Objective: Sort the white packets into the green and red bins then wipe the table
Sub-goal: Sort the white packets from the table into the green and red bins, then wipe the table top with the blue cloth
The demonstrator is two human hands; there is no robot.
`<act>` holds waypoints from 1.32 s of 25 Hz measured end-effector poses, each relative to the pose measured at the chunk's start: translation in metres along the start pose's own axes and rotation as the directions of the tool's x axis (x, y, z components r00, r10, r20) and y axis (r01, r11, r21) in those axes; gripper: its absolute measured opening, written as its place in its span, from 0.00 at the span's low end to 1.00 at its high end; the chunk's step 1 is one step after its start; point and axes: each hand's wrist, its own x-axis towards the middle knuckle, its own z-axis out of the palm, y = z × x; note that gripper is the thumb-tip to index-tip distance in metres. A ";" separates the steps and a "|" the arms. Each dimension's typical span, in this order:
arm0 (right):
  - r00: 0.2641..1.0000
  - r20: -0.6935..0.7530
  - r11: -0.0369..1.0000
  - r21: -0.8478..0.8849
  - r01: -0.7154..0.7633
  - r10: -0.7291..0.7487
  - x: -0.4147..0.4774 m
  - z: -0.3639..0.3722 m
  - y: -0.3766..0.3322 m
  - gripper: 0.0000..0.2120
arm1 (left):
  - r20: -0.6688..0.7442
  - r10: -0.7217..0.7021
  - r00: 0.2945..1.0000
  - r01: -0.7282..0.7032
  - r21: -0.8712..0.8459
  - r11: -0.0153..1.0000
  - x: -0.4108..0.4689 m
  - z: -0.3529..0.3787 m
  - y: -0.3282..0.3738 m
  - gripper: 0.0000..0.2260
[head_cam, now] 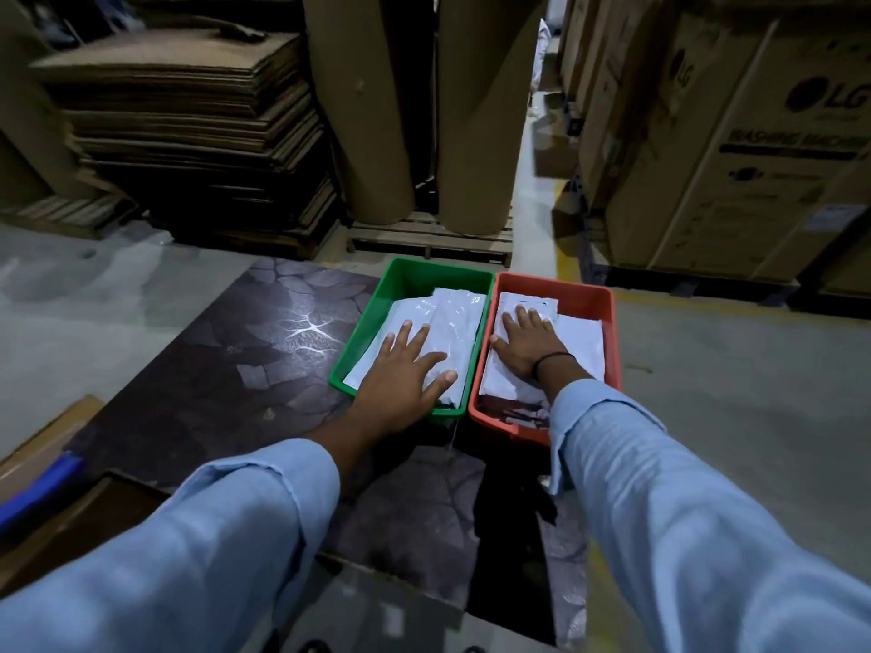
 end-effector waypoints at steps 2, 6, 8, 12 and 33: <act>0.996 -0.087 1.000 0.018 -0.001 0.002 -0.007 -0.004 -0.003 0.32 | -0.019 0.004 1.000 -0.004 0.013 1.000 -0.002 -0.005 0.002 0.31; 0.985 -0.173 0.997 0.076 0.022 -0.008 -0.032 0.000 -0.026 0.30 | -0.080 -0.013 0.997 0.014 0.012 1.000 -0.007 -0.017 -0.002 0.29; 0.978 -0.208 0.996 0.086 0.032 -0.013 -0.045 0.005 -0.045 0.30 | -0.086 -0.014 0.996 0.015 0.011 1.000 -0.011 -0.022 -0.009 0.29; 0.958 -0.285 0.994 0.103 0.048 -0.016 -0.066 0.022 -0.095 0.29 | -0.083 -0.016 0.996 0.016 -0.004 1.000 -0.022 -0.030 -0.040 0.29; 0.868 -0.132 0.870 0.060 0.490 -0.479 -0.072 0.170 -0.562 0.28 | -0.098 -0.546 0.832 0.534 -0.125 0.836 -0.306 -0.101 -0.444 0.33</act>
